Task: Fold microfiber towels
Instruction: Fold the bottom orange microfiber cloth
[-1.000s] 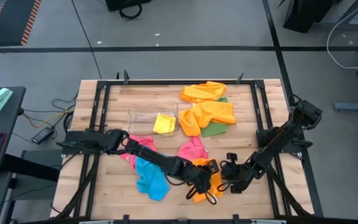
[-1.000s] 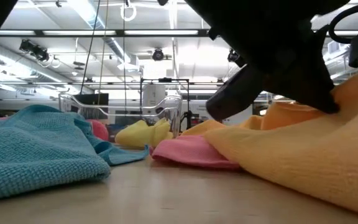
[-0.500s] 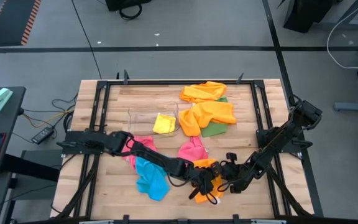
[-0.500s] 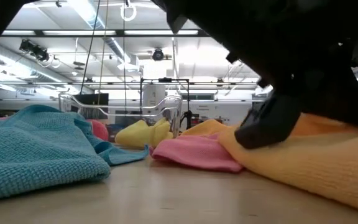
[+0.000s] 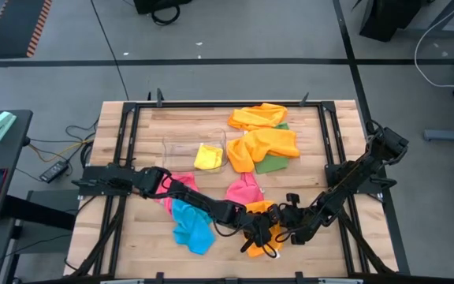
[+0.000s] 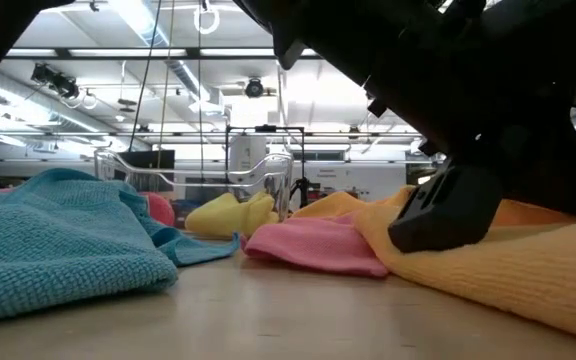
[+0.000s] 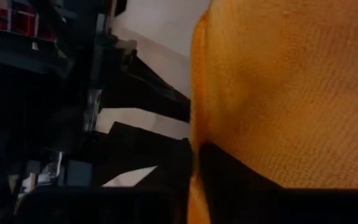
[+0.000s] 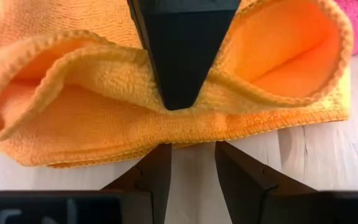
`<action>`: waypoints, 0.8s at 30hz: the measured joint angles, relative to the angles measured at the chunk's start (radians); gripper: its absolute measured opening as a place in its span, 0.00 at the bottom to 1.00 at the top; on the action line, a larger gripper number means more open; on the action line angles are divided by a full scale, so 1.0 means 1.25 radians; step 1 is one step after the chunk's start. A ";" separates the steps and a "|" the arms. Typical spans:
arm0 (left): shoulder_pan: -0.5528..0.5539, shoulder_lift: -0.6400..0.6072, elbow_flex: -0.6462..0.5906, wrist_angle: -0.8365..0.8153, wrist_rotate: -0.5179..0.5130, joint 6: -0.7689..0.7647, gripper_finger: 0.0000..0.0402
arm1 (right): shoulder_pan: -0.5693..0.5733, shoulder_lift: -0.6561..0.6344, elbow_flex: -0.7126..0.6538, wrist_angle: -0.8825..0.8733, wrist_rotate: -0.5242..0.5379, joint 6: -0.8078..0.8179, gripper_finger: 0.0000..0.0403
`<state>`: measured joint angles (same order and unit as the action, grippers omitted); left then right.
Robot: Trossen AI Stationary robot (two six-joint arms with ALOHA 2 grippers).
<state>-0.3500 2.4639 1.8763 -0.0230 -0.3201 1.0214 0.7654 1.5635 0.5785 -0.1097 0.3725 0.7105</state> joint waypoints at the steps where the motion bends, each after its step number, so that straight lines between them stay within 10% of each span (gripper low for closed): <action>1: 0.000 0.002 0.000 0.003 0.003 -0.003 0.15 | 0.000 0.000 0.000 0.000 0.000 0.000 0.33; 11: -0.031 -0.027 0.000 -0.013 -0.040 -0.023 0.48 | 0.001 -0.002 0.010 -0.041 -0.032 0.037 0.33; 24: -0.054 -0.083 0.000 -0.300 -0.058 -0.317 0.39 | 0.083 -0.001 0.199 -0.376 0.034 0.075 0.33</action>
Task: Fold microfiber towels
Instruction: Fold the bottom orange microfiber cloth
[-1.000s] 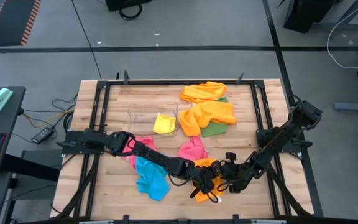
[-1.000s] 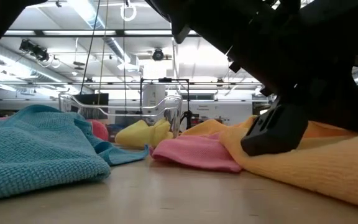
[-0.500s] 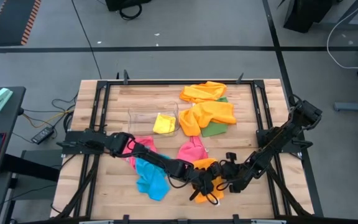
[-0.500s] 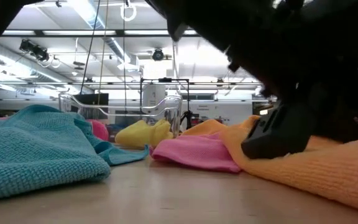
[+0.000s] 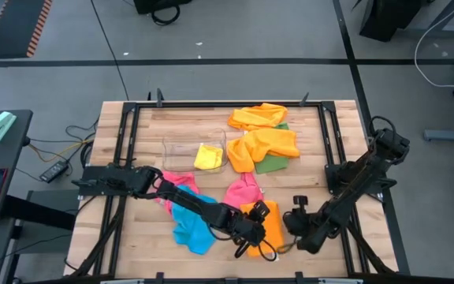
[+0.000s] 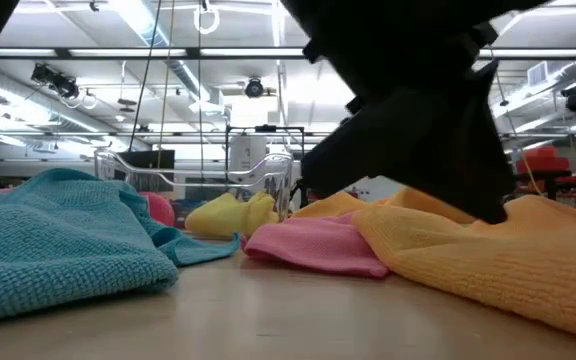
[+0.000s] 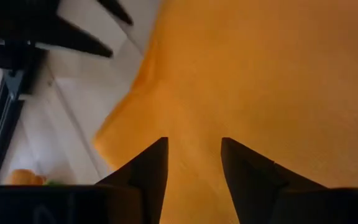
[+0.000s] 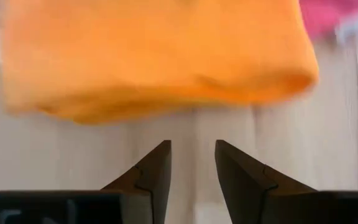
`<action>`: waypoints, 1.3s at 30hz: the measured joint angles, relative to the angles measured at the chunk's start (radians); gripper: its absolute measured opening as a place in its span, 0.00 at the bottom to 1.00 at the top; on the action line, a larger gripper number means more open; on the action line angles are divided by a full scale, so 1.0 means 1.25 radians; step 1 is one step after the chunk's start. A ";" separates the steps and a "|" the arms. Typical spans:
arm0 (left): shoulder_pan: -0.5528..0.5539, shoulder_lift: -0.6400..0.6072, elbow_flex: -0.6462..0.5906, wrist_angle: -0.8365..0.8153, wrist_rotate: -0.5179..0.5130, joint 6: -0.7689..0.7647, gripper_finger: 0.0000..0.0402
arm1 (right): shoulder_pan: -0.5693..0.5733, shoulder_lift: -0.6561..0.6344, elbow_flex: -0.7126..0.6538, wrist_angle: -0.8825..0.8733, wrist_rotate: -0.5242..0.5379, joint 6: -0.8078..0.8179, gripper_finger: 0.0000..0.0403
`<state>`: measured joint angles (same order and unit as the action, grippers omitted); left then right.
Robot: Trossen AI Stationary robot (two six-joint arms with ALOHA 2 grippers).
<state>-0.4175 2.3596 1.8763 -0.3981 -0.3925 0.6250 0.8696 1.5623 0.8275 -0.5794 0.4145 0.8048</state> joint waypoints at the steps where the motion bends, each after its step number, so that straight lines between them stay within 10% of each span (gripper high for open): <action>1: -0.007 0.000 0.000 -0.008 0.001 0.004 0.38 | 0.007 0.000 0.004 0.014 0.016 -0.021 0.33; 17: -0.005 -0.041 -0.012 -0.066 0.070 -0.141 0.28 | -0.025 0.001 -0.181 0.668 0.123 -0.366 0.33; 39: -0.003 -0.048 -0.023 -0.170 0.093 -0.205 0.24 | -0.062 0.003 -0.303 0.652 0.112 -0.166 0.58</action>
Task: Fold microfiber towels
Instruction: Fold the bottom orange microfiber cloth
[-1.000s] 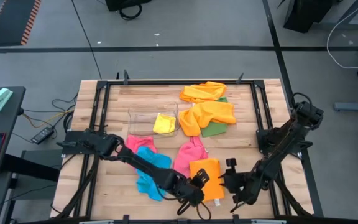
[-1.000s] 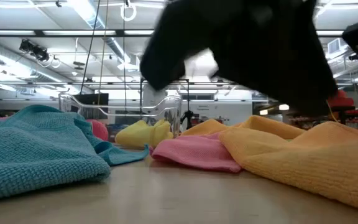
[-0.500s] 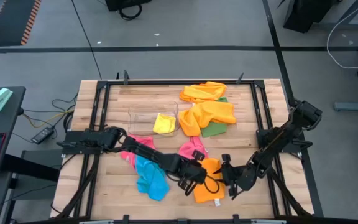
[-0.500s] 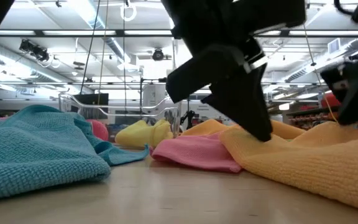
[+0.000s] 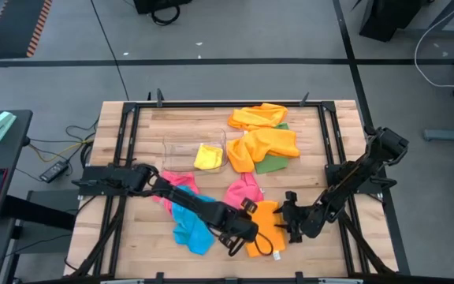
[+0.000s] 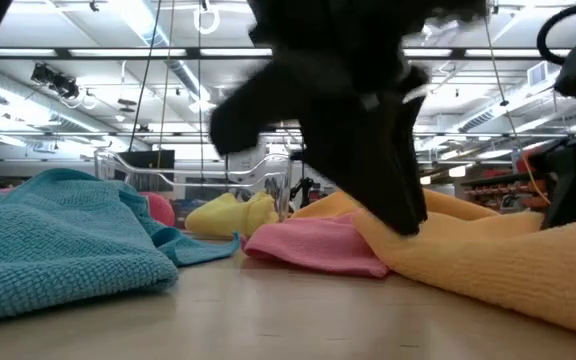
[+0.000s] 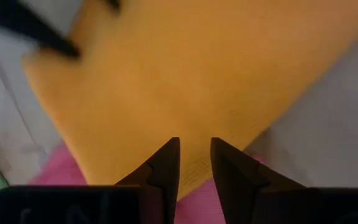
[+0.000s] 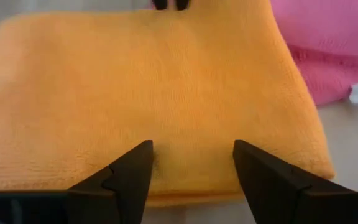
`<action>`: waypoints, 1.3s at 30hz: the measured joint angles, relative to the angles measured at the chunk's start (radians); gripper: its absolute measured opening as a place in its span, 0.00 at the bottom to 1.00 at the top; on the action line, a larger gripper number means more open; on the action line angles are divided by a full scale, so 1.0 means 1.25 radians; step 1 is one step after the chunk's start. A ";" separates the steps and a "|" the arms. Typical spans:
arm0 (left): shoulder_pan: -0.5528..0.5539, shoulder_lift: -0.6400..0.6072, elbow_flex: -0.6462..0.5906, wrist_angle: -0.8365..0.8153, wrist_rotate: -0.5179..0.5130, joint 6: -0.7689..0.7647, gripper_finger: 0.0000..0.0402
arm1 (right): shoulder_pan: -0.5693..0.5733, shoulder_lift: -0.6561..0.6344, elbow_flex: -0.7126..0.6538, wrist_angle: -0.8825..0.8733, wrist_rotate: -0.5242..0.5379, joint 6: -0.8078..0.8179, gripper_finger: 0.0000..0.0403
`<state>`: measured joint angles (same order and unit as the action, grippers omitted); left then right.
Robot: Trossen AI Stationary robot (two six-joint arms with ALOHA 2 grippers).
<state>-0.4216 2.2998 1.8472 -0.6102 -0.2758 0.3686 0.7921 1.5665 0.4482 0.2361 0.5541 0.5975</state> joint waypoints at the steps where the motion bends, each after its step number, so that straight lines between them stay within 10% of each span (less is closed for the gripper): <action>1: -0.009 -0.003 0.006 0.012 0.000 0.021 0.24 | 0.000 0.000 0.010 -0.003 0.000 -0.012 0.58; 12: -0.048 -0.007 0.009 0.009 -0.033 0.082 0.29 | 0.081 0.015 0.123 0.095 -0.051 -0.179 0.57; 23: 0.017 -0.007 0.009 0.011 0.029 0.024 0.25 | 0.114 0.258 0.246 0.084 0.053 -0.350 0.64; 39: 0.015 -0.007 0.009 -0.005 0.034 0.020 0.22 | 0.113 0.284 0.256 0.015 0.041 -0.327 0.40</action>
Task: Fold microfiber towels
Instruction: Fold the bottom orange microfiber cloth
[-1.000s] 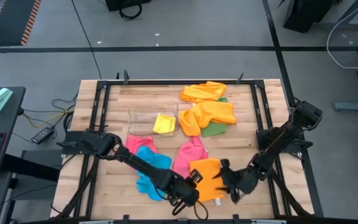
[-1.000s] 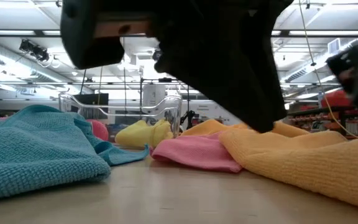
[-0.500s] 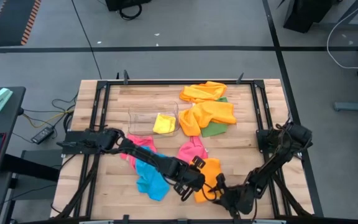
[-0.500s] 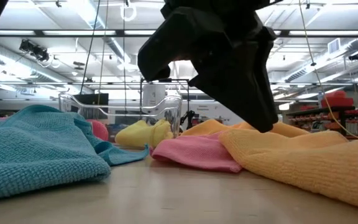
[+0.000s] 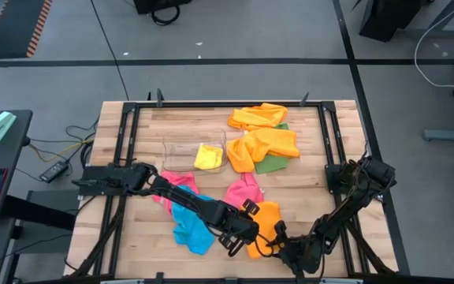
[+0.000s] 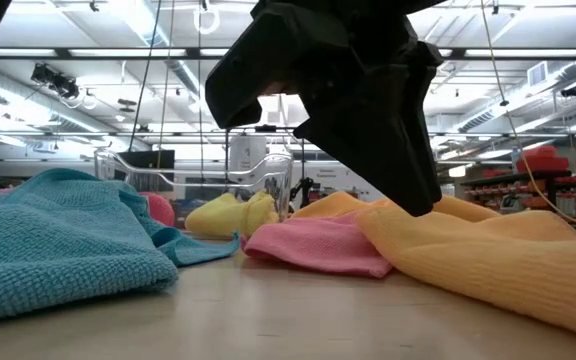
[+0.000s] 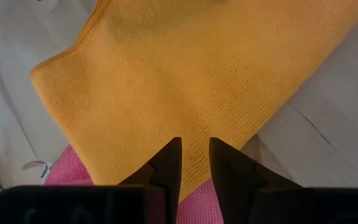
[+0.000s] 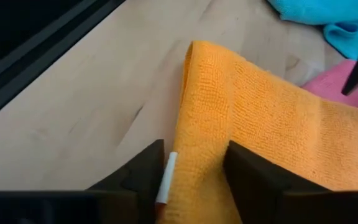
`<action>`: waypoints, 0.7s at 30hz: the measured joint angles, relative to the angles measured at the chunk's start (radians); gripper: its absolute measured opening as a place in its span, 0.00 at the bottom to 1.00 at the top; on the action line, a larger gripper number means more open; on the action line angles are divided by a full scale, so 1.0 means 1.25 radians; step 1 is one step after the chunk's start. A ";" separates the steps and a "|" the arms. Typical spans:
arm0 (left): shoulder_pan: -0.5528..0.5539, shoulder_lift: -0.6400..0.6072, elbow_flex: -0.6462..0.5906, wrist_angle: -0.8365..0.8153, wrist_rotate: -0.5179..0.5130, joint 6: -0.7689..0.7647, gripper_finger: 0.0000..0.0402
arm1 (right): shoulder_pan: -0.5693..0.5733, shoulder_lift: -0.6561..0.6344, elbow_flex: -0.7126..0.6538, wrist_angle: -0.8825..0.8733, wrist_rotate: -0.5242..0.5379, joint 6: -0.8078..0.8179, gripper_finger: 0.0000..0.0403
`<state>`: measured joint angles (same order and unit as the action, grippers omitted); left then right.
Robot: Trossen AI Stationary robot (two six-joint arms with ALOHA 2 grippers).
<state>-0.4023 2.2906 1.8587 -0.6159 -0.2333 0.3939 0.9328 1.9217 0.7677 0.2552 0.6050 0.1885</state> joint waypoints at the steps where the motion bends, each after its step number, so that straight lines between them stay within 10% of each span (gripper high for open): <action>1: 0.000 0.000 0.000 0.000 0.000 0.002 0.22 | 0.000 0.000 0.000 -0.004 0.000 -0.001 0.37; 10: -0.017 0.000 0.000 0.017 -0.002 0.009 0.21 | -0.005 -0.007 -0.002 -0.030 -0.008 -0.002 0.04; 21: -0.028 0.000 0.000 0.050 -0.002 0.000 0.20 | -0.022 -0.143 -0.007 -0.076 -0.206 0.083 0.02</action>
<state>-0.4374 2.2906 1.8581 -0.5540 -0.2358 0.3942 0.9049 1.7430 0.7587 0.1607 0.3480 0.2926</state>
